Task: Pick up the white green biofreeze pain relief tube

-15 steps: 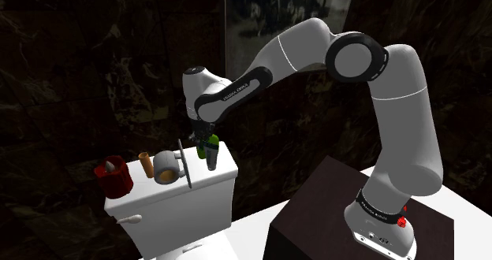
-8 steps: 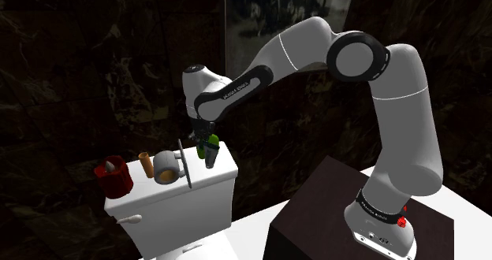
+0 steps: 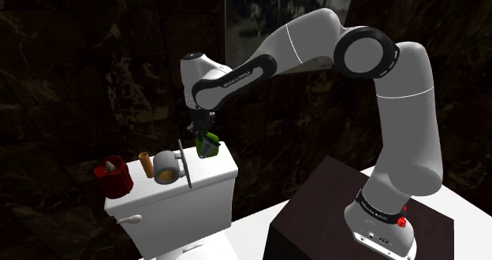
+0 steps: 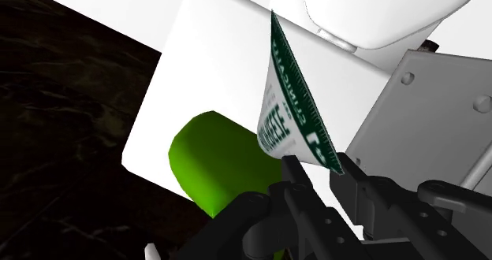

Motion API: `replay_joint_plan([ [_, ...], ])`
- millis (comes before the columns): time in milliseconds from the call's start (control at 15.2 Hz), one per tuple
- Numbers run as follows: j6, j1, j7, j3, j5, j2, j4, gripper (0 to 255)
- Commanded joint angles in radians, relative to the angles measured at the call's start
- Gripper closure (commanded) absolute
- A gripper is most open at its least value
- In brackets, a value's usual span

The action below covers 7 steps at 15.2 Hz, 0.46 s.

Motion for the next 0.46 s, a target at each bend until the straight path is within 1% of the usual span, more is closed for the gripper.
replay_joint_plan([
  [0, -0.024, -0.002, -0.006, 0.003, 0.006, -0.014, 0.010, 255],
  [264, -0.067, -0.004, -0.014, 0.007, 0.015, -0.036, 0.032, 255],
  [396, -0.069, -0.004, -0.014, 0.007, 0.015, -0.037, 0.033, 255],
])
